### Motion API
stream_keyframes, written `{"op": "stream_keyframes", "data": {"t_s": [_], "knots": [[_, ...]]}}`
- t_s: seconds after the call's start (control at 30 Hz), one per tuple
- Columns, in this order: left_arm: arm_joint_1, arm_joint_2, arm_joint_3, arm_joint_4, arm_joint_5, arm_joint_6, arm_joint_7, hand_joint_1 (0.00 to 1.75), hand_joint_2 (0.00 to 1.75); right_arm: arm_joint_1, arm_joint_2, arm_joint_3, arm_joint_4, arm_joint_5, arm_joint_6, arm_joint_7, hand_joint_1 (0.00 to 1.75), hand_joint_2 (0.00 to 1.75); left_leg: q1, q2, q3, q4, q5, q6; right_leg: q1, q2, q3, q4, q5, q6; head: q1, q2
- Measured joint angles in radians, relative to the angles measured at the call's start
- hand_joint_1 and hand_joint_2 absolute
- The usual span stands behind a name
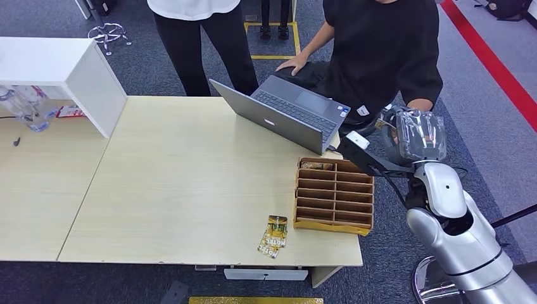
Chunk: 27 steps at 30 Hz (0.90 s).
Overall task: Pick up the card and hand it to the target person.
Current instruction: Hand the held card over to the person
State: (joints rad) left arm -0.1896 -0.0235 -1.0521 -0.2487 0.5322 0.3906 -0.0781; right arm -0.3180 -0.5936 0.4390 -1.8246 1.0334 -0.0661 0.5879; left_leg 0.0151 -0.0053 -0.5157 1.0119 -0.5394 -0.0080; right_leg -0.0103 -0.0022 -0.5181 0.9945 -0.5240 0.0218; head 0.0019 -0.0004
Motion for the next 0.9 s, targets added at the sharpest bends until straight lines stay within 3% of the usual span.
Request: {"op": "stream_keyframes", "data": {"t_s": [0.27,0.37,0.4,0.53,0.9], "knots": [[-0.002,0.0,0.0,0.0,-0.001,0.0,0.001,0.0,0.0,0.0,0.0,0.001,0.023,0.0,-0.007,0.0,1.45,1.75,0.0,0.0,0.0,0.0,0.0,0.0,0.0,0.0,0.0,0.0,0.0,0.0,0.0,0.0],[-0.002,0.0,-0.001,0.0,-0.001,0.0,0.001,0.0,0.0,0.0,0.001,0.001,0.03,0.0,-0.008,0.0,1.36,1.75,0.0,0.0,0.0,0.0,0.0,0.0,0.0,0.0,0.0,0.0,0.0,0.0,0.0,0.0],[-0.002,0.0,-0.001,0.0,-0.001,0.0,0.001,0.0,0.0,0.0,0.001,0.001,0.033,0.0,-0.007,0.001,1.26,1.75,0.0,0.0,0.0,0.0,0.0,0.0,0.0,0.0,0.0,0.0,0.0,0.0,0.0,0.0],[-0.002,0.0,-0.001,0.0,-0.005,0.0,0.001,0.0,0.0,0.003,0.0,0.001,0.043,0.026,0.0,0.007,0.05,1.75,0.0,0.0,0.0,0.0,0.0,0.0,0.0,0.0,0.0,0.0,0.0,0.0,0.0,0.0],[-0.002,0.0,-0.002,0.0,-0.014,0.0,0.003,0.0,0.0,0.009,-0.005,0.004,0.06,0.098,0.057,0.019,0.0,1.75,0.0,0.0,0.0,0.0,0.0,0.0,0.0,0.0,0.0,0.0,0.0,0.0,0.0,0.0]]}}
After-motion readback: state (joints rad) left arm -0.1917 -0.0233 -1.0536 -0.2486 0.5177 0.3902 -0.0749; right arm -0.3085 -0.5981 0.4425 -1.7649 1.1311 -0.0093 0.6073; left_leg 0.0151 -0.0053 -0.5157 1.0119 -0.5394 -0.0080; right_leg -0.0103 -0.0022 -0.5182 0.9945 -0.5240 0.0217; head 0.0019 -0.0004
